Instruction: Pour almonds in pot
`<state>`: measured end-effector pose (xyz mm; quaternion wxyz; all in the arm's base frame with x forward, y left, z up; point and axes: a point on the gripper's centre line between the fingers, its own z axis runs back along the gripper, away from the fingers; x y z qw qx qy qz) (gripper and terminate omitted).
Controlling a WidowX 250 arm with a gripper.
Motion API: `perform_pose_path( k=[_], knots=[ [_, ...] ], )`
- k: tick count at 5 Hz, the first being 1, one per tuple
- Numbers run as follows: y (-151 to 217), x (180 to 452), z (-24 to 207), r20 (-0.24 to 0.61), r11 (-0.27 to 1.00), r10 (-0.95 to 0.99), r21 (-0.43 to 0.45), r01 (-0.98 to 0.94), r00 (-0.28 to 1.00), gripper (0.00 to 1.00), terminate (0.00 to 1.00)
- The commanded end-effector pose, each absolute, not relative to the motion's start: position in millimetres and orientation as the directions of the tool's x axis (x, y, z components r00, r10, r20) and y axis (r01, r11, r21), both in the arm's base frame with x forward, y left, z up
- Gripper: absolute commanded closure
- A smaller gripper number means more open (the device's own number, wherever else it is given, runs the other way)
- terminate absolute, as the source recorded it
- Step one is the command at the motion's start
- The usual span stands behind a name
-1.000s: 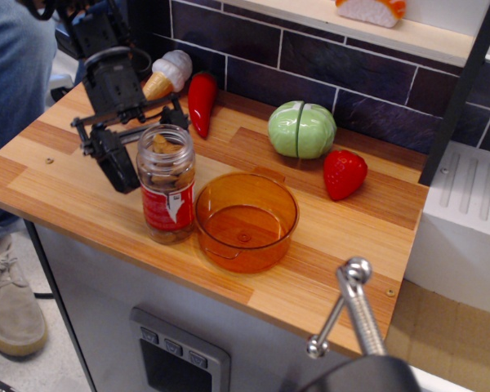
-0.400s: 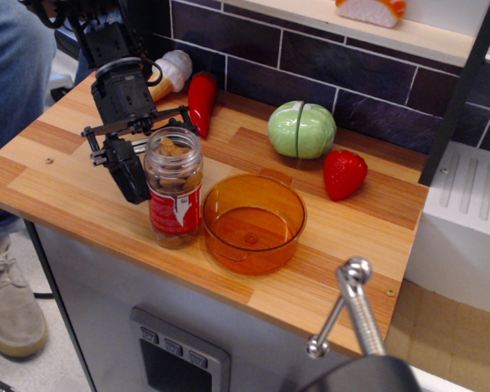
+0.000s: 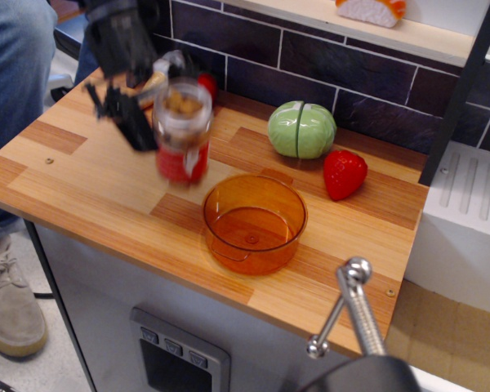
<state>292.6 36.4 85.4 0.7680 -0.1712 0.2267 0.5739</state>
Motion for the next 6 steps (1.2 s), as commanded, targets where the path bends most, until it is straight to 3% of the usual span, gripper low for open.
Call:
perform_pose_path(
  k=[1, 2, 4, 6],
  knots=[
    [12.1, 301.2, 116.4, -0.152, 0.333, 0.915, -0.24, -0.912, 0.374, 1.0, 0.0],
    [8.2, 312.4, 117.0, 0.017, 0.379, 0.919, -0.302, -0.875, 0.393, 1.0, 0.0],
    [-5.3, 318.2, 116.1, 0.293, 0.503, 0.859, -0.34, -0.794, 0.419, 1.0, 0.0],
    [-17.3, 319.6, 109.9, 0.472, 0.589, 0.785, -0.37, -0.719, 0.4, 1.0, 0.0]
  ],
)
